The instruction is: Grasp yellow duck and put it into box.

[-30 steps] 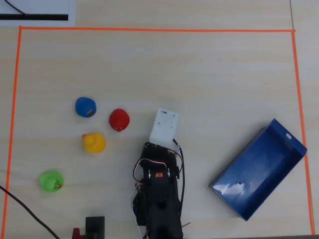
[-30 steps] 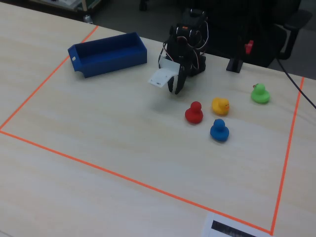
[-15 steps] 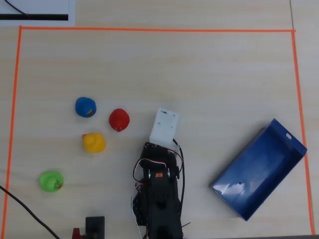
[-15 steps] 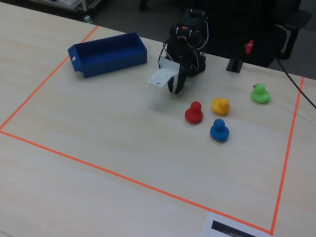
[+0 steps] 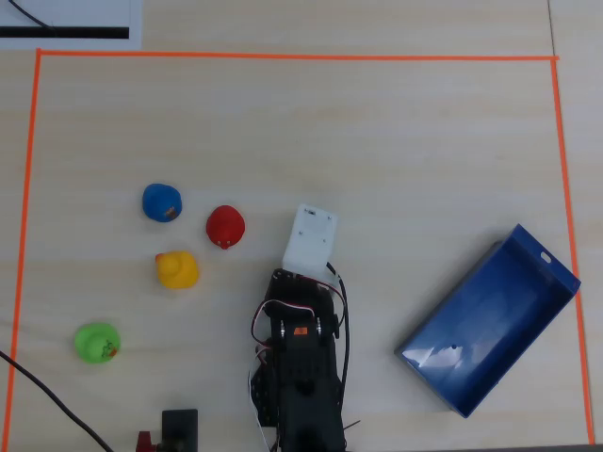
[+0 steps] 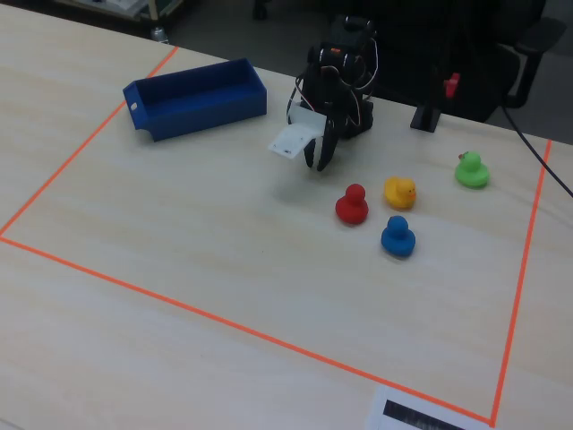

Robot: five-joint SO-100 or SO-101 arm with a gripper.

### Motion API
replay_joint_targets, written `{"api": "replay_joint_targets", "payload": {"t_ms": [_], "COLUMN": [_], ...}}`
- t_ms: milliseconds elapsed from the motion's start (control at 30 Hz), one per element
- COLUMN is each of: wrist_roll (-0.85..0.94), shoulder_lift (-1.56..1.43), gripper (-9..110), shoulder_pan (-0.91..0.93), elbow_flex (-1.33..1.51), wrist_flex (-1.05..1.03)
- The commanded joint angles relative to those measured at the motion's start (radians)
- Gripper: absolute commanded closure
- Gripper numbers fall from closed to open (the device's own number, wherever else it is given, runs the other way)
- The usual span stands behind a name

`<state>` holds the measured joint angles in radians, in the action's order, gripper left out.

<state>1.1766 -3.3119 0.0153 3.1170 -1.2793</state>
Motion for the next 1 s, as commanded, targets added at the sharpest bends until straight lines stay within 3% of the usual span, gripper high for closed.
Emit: {"api": "replay_joint_targets", "payload": {"t_ms": [0,533,633,733,967], "wrist_roll": [0.008,0.015,0.034,0.072,0.126], "shoulder_lift": [0.000,0.002,0.051,0.198,0.589], "gripper": [95,101,99,79,66], "shoulder_pan": [-0.008,-0.092,-0.075,-0.064,0.048], "elbow_flex": [-0.006,-0.031,-0.225,-0.543,-1.140], "wrist_flex": [-0.026,-0.035,-0.115,-0.210,-0.268]}}
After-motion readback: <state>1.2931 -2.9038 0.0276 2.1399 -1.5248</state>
